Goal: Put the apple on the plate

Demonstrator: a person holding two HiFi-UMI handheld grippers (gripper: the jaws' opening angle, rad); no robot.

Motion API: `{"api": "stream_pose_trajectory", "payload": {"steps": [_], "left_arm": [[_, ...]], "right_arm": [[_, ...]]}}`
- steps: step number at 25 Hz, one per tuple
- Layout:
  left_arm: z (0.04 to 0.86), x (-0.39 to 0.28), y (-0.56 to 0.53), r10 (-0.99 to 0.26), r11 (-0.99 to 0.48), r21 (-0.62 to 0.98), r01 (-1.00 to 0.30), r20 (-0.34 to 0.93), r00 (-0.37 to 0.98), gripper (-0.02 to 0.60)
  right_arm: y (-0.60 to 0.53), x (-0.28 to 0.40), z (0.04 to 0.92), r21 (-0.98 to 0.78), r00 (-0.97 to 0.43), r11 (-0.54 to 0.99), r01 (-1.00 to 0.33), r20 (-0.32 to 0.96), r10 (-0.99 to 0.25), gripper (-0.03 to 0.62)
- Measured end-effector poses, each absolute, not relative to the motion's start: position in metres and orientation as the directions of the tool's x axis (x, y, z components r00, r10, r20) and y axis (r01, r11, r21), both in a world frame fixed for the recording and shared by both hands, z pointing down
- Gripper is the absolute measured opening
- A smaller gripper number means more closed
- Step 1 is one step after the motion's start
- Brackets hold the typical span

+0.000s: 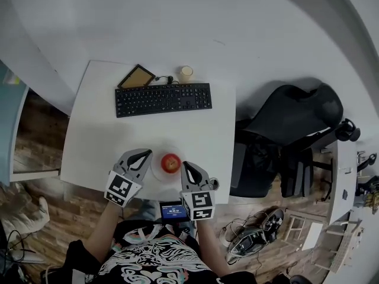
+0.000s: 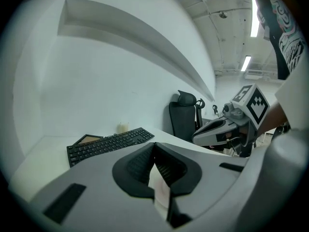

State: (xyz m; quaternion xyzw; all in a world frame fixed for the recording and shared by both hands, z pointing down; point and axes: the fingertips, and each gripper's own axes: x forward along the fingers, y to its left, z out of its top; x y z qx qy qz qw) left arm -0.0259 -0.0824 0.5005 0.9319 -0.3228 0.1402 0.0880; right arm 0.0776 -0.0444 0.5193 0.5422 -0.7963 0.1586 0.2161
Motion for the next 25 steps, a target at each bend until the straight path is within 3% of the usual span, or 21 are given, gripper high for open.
{"api": "stream_pose_trajectory", "payload": {"steps": [11,25], "left_arm": [[0.449,-0.031,-0.068,-0.614,-0.772,0.038,-0.635,0.218,0.759,0.014],[0.411,-0.031,-0.060,-0.641,-0.763,-0.013,-0.646,0.139,0.755,0.014]], "right_arm": [[-0.032,0.085,0.457,-0.021,-0.278,0.291,-0.956,0.375,-0.884,0.029],[-0.026,0.081,0.421,0.020,-0.273,0.292,-0.956,0.306,-0.912,0.028]]}}
